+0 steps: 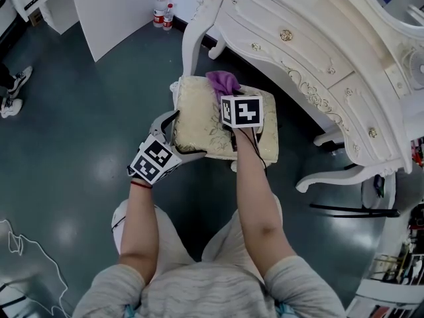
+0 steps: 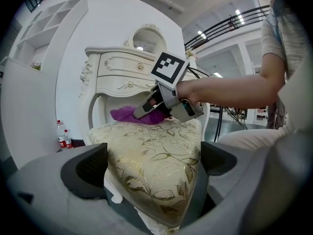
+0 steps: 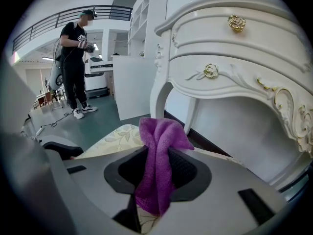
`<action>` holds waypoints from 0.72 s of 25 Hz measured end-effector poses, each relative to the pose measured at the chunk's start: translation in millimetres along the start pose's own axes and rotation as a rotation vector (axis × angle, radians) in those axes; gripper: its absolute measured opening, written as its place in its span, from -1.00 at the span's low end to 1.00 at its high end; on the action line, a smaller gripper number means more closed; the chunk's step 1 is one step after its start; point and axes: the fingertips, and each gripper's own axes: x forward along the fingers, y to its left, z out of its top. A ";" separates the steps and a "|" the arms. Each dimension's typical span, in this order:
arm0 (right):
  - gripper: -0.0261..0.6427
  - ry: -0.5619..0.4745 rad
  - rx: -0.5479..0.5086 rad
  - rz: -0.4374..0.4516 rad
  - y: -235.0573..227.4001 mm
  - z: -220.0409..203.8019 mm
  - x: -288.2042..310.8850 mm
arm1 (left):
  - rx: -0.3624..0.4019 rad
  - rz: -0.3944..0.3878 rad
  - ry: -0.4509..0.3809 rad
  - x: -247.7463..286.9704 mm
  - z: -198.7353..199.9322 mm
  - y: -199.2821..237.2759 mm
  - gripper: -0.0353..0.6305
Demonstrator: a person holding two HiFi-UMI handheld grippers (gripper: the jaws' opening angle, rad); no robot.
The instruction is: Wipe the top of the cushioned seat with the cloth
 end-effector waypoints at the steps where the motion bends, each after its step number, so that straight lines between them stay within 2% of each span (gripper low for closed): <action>1: -0.56 0.000 -0.004 0.005 4.2 1.0 1.0 | -0.002 0.001 0.000 -0.1 -0.2 -0.2 0.88; 18: -0.56 -0.030 -0.022 0.106 70.0 19.8 9.7 | -0.003 -0.006 -0.003 -0.1 0.8 -0.2 0.88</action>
